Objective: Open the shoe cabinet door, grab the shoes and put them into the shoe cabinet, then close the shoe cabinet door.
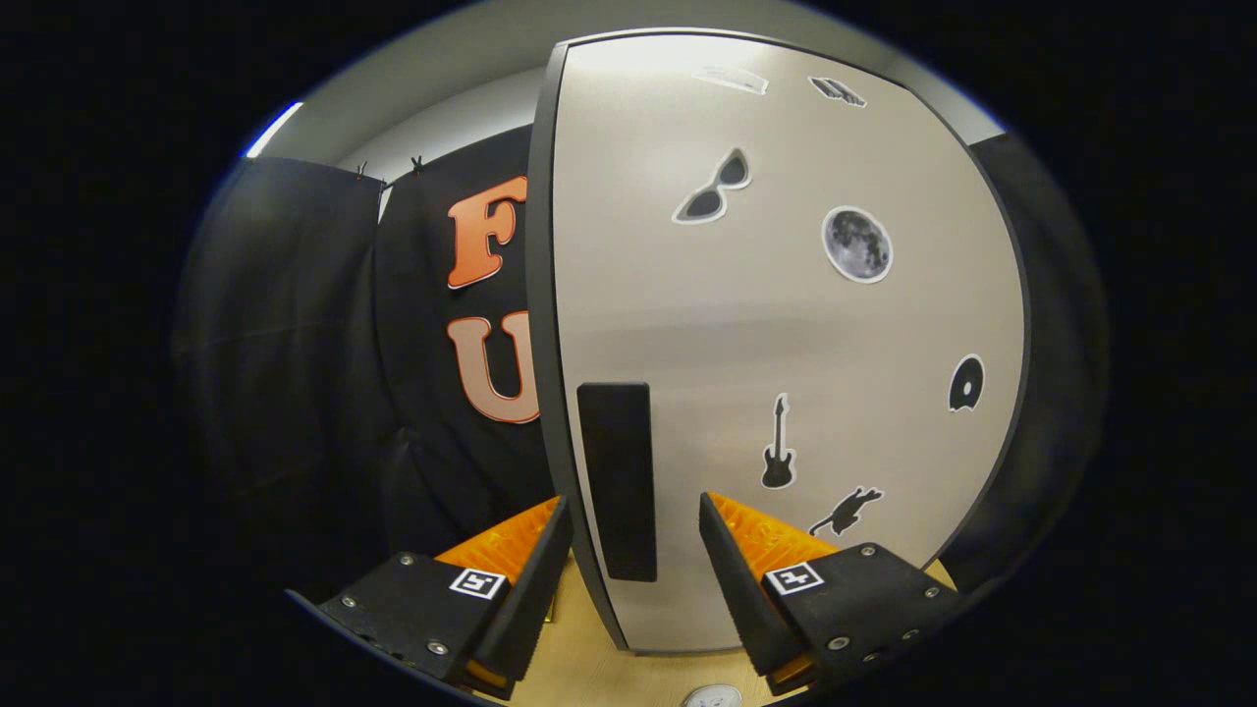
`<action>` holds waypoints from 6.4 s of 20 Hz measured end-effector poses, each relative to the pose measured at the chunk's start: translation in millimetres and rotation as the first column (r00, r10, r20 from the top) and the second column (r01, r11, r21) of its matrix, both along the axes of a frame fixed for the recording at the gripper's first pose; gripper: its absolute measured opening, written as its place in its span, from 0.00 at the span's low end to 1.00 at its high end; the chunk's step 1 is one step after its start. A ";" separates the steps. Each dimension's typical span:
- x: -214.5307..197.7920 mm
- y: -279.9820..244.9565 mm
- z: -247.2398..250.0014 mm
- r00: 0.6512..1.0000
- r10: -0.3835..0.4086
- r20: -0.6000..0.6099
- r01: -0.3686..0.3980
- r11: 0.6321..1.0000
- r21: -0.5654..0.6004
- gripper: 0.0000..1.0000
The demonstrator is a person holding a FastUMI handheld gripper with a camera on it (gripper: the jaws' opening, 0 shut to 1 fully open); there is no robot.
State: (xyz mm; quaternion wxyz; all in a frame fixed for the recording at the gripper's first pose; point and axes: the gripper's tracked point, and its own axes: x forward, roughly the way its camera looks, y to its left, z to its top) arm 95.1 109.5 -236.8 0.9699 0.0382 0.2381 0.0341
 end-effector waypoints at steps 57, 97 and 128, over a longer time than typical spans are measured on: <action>-167.5 -190.8 31.6 0.909 -0.417 0.013 0.417 0.908 -0.048 0.10; -226.5 55.5 -357.0 0.755 0.054 -0.654 -0.035 0.998 0.042 0.71; -194.8 53.9 -343.3 0.812 0.000 -0.583 -0.017 1.000 -0.024 0.00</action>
